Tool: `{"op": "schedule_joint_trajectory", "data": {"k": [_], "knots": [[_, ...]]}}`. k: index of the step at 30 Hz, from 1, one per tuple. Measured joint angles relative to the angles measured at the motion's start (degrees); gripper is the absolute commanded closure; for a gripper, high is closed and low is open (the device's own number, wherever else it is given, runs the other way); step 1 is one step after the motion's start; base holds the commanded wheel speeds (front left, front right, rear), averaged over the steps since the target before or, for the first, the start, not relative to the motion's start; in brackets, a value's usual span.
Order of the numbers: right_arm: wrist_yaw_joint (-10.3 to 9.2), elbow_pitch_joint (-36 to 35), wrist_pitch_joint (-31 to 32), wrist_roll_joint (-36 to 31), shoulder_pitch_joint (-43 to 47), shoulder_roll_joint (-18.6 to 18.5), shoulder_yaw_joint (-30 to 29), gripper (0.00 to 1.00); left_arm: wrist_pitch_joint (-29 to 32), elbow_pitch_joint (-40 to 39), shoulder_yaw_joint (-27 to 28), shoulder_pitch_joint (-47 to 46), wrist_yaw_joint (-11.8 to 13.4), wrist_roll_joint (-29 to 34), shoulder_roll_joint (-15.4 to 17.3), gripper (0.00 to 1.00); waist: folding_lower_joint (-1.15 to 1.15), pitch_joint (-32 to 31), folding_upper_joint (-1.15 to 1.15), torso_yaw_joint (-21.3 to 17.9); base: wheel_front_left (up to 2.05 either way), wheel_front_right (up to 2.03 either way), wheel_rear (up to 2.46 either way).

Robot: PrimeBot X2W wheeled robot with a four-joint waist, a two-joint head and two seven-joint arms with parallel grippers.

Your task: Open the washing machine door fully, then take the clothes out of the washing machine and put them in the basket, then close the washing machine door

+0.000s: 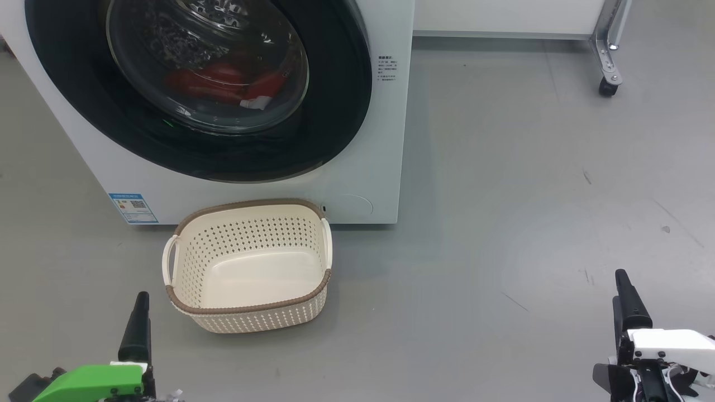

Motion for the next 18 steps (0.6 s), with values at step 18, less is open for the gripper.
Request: {"op": "schedule_joint_trajectory", "data": {"k": [18], "knots": [[0.01, -3.33, -3.66, -12.41, -0.2, -0.29, 0.68, 0.0, -3.61, -2.89, -1.15, -0.3, 0.0, 12.22, 0.31, 0.0, 0.0, 0.46, 0.0, 0.67, 0.0, 0.0, 0.0]]}}
